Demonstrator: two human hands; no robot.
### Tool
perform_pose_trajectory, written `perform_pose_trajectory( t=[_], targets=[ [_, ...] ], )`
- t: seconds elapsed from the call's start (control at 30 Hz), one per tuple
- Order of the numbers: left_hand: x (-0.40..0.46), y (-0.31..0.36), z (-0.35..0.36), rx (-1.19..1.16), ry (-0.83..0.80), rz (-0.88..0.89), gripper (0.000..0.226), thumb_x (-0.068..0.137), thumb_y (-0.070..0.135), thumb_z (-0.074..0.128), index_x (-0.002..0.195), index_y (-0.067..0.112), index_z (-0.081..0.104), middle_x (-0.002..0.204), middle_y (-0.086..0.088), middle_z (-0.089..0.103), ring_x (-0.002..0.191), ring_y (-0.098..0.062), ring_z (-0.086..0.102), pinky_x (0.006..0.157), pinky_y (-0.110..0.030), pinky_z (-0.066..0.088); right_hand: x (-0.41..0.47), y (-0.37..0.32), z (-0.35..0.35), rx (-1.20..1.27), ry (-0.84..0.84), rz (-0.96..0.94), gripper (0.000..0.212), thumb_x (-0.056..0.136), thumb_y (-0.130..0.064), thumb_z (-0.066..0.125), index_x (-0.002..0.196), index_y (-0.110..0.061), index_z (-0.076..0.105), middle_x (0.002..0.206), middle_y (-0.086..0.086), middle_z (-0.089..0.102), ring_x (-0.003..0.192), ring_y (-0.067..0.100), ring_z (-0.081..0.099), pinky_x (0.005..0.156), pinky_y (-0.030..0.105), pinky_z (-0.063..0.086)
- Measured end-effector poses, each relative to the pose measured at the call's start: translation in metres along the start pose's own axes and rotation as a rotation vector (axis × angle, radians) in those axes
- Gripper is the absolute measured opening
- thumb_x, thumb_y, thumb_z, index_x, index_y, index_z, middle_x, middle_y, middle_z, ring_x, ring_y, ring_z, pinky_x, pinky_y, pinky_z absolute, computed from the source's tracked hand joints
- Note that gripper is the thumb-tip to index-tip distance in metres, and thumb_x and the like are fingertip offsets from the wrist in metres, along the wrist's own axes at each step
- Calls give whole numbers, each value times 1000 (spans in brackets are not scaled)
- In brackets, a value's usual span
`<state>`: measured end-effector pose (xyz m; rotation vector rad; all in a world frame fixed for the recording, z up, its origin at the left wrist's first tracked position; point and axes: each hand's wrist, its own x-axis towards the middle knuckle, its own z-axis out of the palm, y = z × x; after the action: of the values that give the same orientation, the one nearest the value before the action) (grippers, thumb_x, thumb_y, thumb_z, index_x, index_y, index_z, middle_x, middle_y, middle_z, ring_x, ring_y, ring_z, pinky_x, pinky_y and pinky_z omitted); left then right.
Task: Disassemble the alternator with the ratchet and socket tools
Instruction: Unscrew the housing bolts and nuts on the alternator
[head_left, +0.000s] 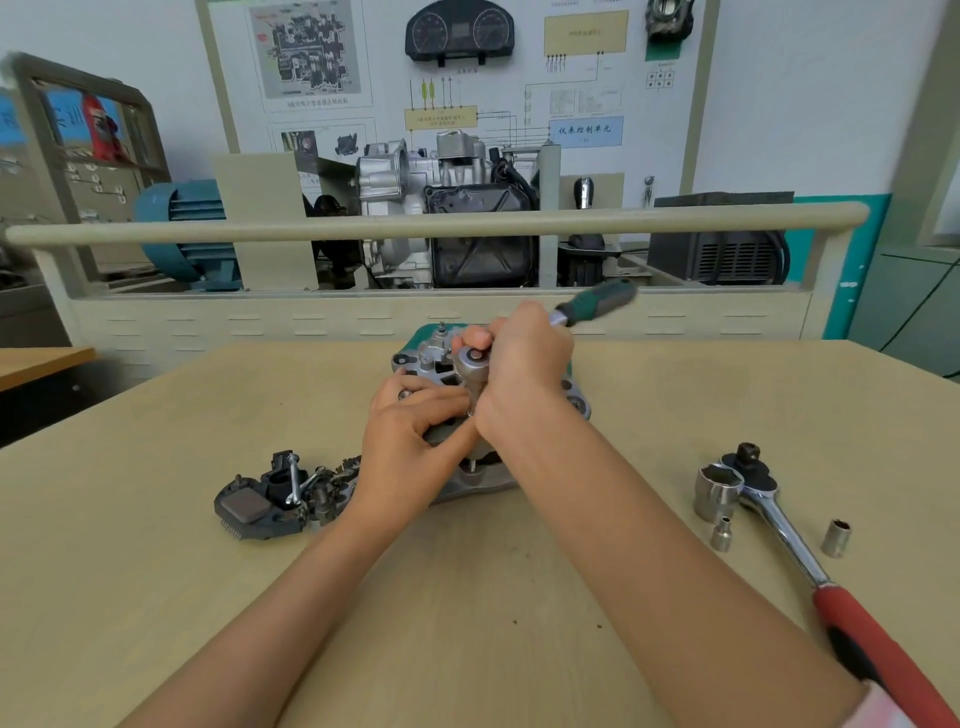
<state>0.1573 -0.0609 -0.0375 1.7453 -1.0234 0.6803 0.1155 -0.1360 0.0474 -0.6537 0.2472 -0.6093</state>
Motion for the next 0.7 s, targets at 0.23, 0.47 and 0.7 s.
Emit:
perform_pose_trajectory(
  t=[0.23,0.47,0.7],
  targets=[
    [1,3,-3,62,-22,-24,12,79,37,62,77,29,70,79,26,60,95,-15,48,91,-31,33,23,-20,12,-579,-435,423,22,97,-15,37,76,-11,42,33,-10,27,24,3,24,31,11,28],
    [2,2,-6,-51,-81,-29,13,81,30,63,90,28,72,106,20,61,116,13,32,102,-16,22,32,-24,23,-940,-857,832,24,98,-18,39,77,-8,48,34,-10,29,23,2,26,25,14,25],
    [1,3,-7,-48,-65,-11,18,79,29,63,69,43,62,64,25,60,93,9,43,94,-23,31,21,-21,13,-669,-699,645,19,97,-17,43,82,-8,50,35,-11,29,24,2,25,27,13,27]
  ],
)
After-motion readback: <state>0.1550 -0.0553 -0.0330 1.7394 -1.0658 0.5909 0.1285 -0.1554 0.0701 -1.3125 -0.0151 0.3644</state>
